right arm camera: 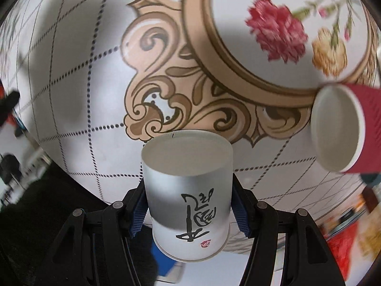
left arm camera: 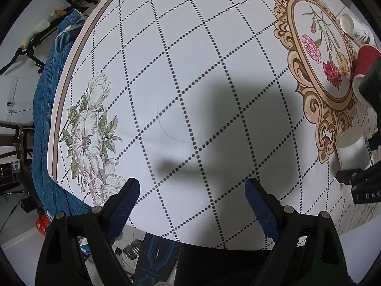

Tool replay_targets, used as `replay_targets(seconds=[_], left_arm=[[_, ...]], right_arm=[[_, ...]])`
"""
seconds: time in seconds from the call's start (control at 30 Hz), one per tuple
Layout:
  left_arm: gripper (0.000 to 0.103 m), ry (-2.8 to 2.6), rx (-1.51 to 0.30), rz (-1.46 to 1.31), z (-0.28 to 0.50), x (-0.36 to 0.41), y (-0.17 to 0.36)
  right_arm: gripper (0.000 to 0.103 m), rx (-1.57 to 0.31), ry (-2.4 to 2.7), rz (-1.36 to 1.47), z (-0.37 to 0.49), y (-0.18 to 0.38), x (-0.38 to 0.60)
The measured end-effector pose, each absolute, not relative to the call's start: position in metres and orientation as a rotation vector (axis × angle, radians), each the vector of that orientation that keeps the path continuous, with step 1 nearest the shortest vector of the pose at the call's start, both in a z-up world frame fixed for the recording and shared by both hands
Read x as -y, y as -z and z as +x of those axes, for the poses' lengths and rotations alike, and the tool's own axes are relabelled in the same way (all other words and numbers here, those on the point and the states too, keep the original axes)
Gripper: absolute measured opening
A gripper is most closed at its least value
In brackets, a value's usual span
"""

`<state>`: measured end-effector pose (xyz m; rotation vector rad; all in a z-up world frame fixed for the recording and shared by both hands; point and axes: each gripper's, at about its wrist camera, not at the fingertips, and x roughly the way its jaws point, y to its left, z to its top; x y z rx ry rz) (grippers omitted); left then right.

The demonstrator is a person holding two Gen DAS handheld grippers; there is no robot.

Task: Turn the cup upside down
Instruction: 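Rotate the held white cup with the right gripper so its rim faces down, then lower the inverted white cup onto the table and open the right gripper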

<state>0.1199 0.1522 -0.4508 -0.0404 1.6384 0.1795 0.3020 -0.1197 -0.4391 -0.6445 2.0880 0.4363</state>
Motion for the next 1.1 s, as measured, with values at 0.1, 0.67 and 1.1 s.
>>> replay_targets(seconds=[0.1,0.67,1.1], left_arm=[[0.090,-0.177,-1.638,-0.036,0.120,-0.136,0.445],[0.090,-0.160,-1.624,0.000,0.114,-0.106,0.436],[0.090,-0.192,-1.645,-0.061,0.124,-0.115,0.438]], right_arm=[[0.064,-2.109,-0.416,-0.571,0.312,0.437,0.132],[0.063,-1.992,-0.431,-0.628,0.298,0.379,0.121],[0.062,-1.602,-0.422,-0.333,0.304,0.295,0.136]])
